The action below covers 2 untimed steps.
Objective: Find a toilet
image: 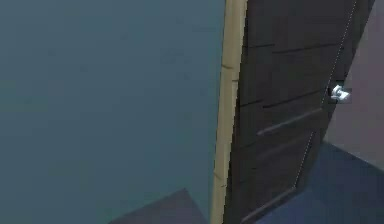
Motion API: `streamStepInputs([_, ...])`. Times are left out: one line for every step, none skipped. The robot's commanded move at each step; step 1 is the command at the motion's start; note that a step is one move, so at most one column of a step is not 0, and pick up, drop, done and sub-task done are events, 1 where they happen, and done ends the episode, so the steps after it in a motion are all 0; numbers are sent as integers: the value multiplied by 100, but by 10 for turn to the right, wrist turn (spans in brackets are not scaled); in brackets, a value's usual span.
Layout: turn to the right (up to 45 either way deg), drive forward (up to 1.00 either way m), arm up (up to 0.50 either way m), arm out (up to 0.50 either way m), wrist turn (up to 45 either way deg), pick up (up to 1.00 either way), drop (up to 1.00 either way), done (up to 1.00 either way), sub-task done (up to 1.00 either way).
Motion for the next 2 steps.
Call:
streamStepInputs([-450, 0, 0, 0, 0, 0, 0, 0, 0])
streamStepInputs([-450, 0, 0, 0, 0, 0, 0, 0, 0])
